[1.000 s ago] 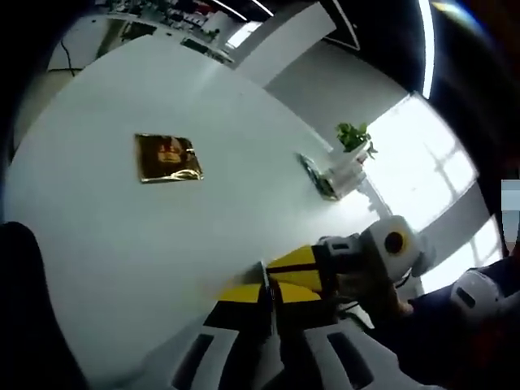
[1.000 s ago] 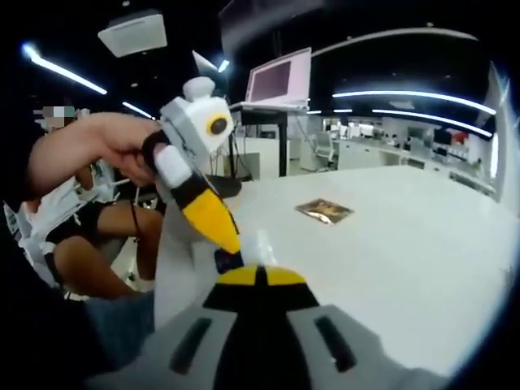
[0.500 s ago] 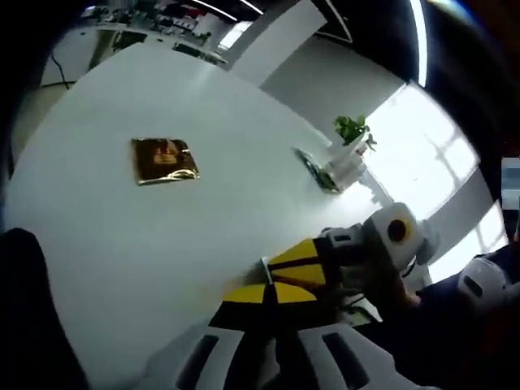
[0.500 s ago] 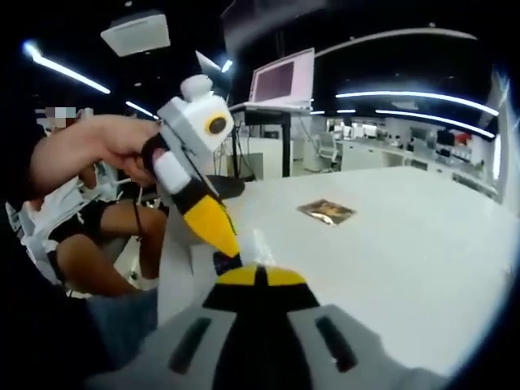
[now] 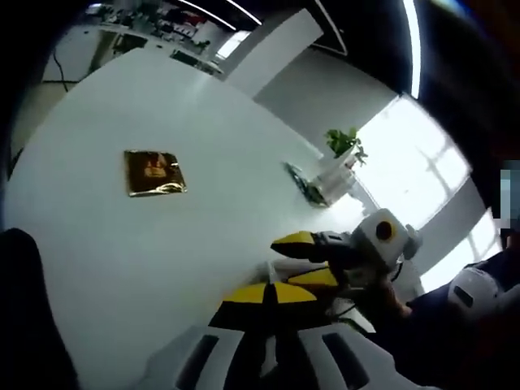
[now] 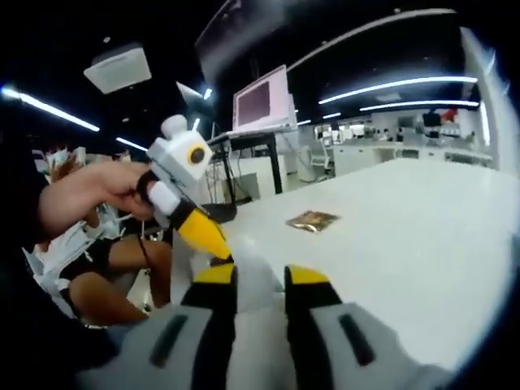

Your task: Arrange the skincare products in the storage area until every visible bottle or jar stands upright without overlapping.

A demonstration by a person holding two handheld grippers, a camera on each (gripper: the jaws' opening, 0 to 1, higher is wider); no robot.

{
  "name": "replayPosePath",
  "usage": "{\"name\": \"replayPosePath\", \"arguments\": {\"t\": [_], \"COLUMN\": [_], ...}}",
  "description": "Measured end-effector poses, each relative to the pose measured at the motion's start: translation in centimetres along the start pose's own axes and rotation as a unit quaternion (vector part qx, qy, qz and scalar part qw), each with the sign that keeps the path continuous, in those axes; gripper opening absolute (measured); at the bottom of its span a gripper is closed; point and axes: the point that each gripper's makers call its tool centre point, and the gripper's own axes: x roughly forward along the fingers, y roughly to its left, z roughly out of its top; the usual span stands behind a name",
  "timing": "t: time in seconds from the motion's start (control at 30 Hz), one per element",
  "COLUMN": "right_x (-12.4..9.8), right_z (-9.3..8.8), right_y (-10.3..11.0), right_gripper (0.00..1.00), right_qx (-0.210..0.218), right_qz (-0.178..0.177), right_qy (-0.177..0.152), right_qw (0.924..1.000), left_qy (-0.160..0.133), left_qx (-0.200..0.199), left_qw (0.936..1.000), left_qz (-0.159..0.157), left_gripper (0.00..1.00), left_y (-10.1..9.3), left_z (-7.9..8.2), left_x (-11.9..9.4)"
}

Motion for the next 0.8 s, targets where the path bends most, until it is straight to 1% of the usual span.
{"name": "replayPosePath", "arguments": {"t": [0.03,0.13,0.27,0.37,0.43,0.5,0.57,0.63,0.73,0.8], "right_x": [-0.2,-0.9,-1.7,-2.3,-2.5,-2.8,-3.0,-3.1,-3.3,-3.5], "right_z": [0.1,0.4,0.6,0.3,0.1,-0.2,-0.1,0.0,0.1,0.1], "right_y": [-0.1,-0.2,-0.8,-1.2,-1.1,-1.2,-1.0,-0.8,-0.8,-0.7], "right_gripper": [0.27,0.32,0.37,0.43,0.49,0.53,0.57,0.61,0.67,0.69], "right_qx": [0.002,0.007,0.001,-0.001,-0.018,-0.039,-0.056,-0.062,-0.091,-0.096], "right_qz": [-0.002,-0.002,-0.014,-0.020,-0.019,-0.027,-0.028,-0.027,-0.035,-0.035], "right_qy": [-0.003,-0.011,-0.015,-0.013,-0.007,0.003,0.002,0.001,0.006,0.004], "right_qw": [1.0000,0.9999,0.9998,0.9997,0.9996,0.9989,0.9981,0.9977,0.9952,0.9948], "left_qy": [-0.007,-0.016,-0.018,-0.019,-0.018,-0.015,-0.016,-0.017,-0.015,-0.014], "left_qx": [0.000,0.001,0.012,0.016,0.021,0.023,0.024,0.026,0.026,0.028], "left_qw": [0.9999,0.9996,0.9994,0.9993,0.9992,0.9992,0.9991,0.9990,0.9988,0.9986], "left_qz": [-0.010,-0.025,-0.026,-0.027,-0.028,-0.029,-0.033,-0.034,-0.039,-0.042], "left_gripper": [0.00,0.00,0.00,0.00,0.00,0.00,0.00,0.00,0.00,0.00], "left_y": [-0.4,-1.2,-1.5,-1.8,-2.0,-2.1,-2.4,-2.7,-3.1,-3.4], "left_z": [0.3,0.9,1.3,1.7,1.8,1.9,2.0,2.2,2.3,2.5], "left_x": [-0.1,-0.1,0.1,0.2,0.4,0.6,0.8,1.0,1.4,1.7]}}
